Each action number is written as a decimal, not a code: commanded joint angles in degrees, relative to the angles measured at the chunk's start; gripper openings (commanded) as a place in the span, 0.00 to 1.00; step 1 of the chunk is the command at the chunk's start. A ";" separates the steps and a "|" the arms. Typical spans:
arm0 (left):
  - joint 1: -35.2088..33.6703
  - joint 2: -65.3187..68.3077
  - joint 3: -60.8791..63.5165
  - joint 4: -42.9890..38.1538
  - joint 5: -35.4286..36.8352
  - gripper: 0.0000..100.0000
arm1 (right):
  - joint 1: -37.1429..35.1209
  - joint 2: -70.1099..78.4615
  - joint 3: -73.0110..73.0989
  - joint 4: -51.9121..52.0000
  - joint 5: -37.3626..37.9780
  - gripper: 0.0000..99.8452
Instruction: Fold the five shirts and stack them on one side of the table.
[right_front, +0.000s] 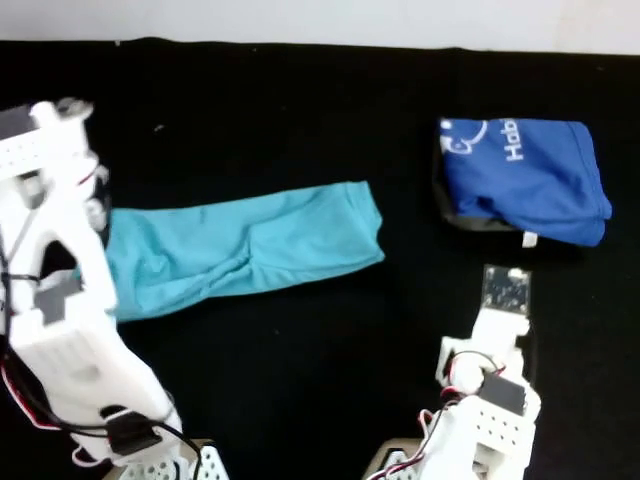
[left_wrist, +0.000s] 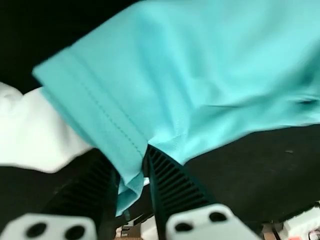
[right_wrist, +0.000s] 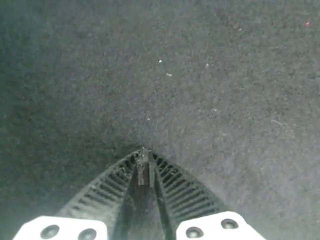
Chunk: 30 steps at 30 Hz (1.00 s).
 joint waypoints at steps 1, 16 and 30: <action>11.30 -12.26 0.40 0.62 4.22 0.01 | 0.57 -3.65 2.07 -0.84 -0.26 0.01; 41.45 1.89 -12.18 -12.57 17.32 0.01 | 0.66 -21.49 9.19 4.09 -0.26 0.01; 44.88 24.40 -36.88 -12.66 17.41 0.17 | 0.48 -22.64 9.27 4.88 -0.18 0.01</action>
